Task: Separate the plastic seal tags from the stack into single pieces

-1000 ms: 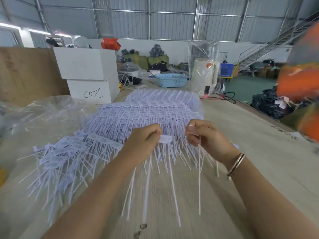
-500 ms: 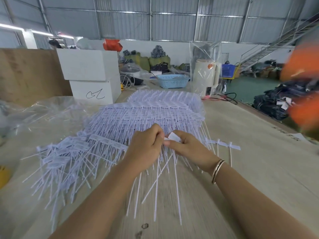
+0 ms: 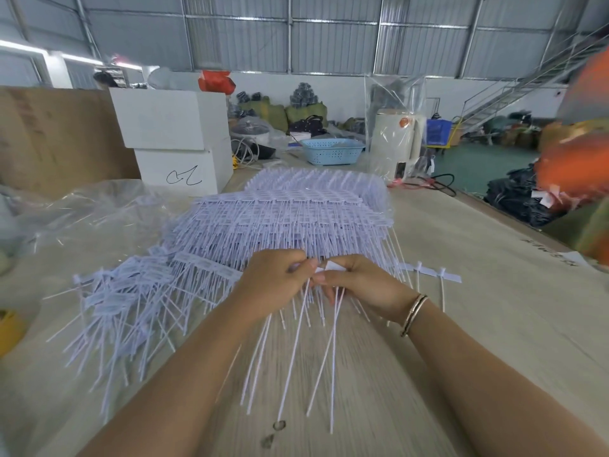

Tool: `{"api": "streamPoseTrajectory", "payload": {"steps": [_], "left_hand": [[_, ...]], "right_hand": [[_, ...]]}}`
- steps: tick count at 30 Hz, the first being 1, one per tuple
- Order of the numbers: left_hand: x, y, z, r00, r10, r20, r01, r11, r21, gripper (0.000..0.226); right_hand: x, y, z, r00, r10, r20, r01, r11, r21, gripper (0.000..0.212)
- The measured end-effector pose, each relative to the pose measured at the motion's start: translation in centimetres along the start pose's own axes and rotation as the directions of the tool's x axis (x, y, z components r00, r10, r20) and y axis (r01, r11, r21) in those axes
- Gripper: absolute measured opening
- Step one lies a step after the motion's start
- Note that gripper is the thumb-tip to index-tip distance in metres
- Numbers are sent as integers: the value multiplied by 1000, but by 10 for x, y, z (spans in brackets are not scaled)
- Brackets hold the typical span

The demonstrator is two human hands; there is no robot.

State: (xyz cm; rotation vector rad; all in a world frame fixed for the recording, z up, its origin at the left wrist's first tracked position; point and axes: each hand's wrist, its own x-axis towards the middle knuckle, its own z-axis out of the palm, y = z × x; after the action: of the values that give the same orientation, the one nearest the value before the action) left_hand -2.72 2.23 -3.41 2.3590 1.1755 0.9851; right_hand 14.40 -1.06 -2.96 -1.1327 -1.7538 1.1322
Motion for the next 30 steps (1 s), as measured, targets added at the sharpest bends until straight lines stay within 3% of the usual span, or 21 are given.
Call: {"api": "streamPoseTrajectory", "payload": {"steps": [5, 9, 12, 15, 18, 20, 23, 25, 30], "left_hand": [[3, 7, 0, 996, -93, 16, 93, 945, -314, 38], [5, 5, -3, 941, -338, -35, 240, 735, -634, 42], [5, 4, -6, 970, -239, -39, 174, 799, -575, 39], [10, 8, -3, 981, -182, 64, 182, 766, -617, 21], [8, 5, 1, 986, -141, 92, 168, 826, -538, 18], [1, 1, 4, 991, -110, 78, 133, 885, -446, 10], [-3, -5, 8, 997, -69, 36, 77, 953, -293, 19], [-4, -6, 10, 999, -32, 30, 38, 977, -209, 14], [-4, -6, 13, 999, -42, 19, 45, 972, -230, 11]], "right_hand": [[4, 2, 2, 976, -152, -156, 165, 983, 74, 31], [6, 5, 2, 929, -222, -298, 269, 954, 130, 26], [5, 7, -5, 930, -203, -305, 261, 952, 163, 30], [3, 7, -9, 980, -130, -148, 163, 959, 233, 28], [1, 6, -11, 993, -70, -90, 92, 958, 271, 23], [1, 7, -11, 989, -50, -136, 77, 978, 195, 29], [1, 7, -9, 977, -37, -209, 38, 999, 3, 39], [1, 7, -8, 969, -49, -243, 44, 999, -26, 39], [5, 8, -5, 968, -99, -231, 76, 991, -108, 26]]}}
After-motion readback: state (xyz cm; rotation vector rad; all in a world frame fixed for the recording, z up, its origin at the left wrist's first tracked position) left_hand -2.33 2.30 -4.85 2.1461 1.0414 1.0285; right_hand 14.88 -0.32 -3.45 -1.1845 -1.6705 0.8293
